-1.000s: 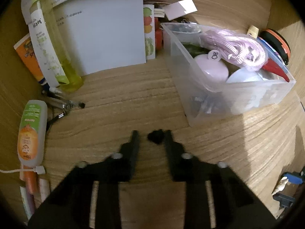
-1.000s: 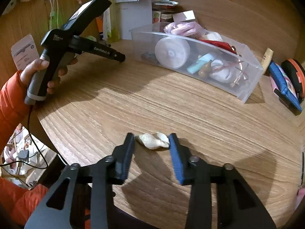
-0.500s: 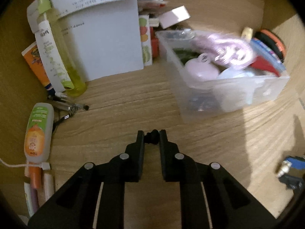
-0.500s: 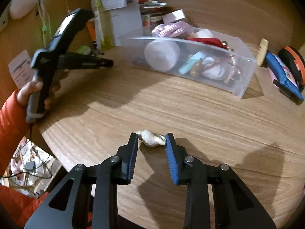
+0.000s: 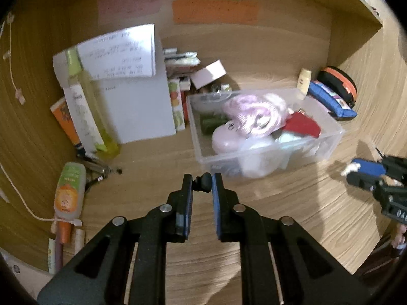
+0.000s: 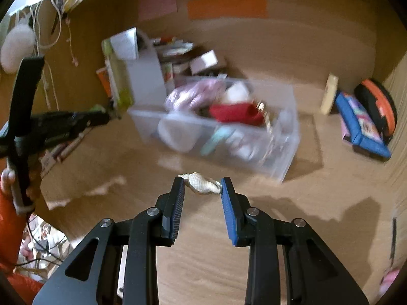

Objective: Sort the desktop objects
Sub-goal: 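Carry the black charm and the seashell over the clear box, then lower both items into the clear box and open both tools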

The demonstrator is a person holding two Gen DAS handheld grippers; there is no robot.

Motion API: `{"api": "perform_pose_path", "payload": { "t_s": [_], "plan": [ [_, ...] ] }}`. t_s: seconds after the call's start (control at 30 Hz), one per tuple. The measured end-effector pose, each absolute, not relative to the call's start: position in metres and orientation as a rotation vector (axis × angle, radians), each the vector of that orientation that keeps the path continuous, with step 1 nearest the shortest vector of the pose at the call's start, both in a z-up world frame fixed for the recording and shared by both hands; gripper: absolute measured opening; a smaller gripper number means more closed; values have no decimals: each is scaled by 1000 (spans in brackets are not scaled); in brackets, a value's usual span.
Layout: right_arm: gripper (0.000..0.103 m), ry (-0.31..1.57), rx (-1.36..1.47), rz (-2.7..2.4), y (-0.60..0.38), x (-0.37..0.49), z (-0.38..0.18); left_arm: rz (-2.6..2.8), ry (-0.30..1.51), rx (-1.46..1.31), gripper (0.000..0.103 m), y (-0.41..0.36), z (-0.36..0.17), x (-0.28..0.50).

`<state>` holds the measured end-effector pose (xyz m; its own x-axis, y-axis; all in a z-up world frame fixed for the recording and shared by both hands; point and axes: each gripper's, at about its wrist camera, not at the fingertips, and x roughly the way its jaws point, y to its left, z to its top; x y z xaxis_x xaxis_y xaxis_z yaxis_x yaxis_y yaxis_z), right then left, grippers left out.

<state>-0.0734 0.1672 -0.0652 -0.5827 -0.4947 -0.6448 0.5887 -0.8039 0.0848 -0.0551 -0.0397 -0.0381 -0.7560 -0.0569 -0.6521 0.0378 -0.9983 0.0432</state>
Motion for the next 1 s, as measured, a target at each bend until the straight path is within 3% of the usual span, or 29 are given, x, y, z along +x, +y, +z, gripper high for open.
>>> {"api": "perform_pose_path", "payload": {
  "t_s": [0.63, 1.0],
  "plan": [
    [27, 141, 765, -2379, 174, -151, -14, -2962, 12, 1005, 14, -7, -2, -118],
    [27, 108, 839, -2339, 153, -203, -24, -2932, 67, 1146, 14, -10, -30, -174]
  ]
}}
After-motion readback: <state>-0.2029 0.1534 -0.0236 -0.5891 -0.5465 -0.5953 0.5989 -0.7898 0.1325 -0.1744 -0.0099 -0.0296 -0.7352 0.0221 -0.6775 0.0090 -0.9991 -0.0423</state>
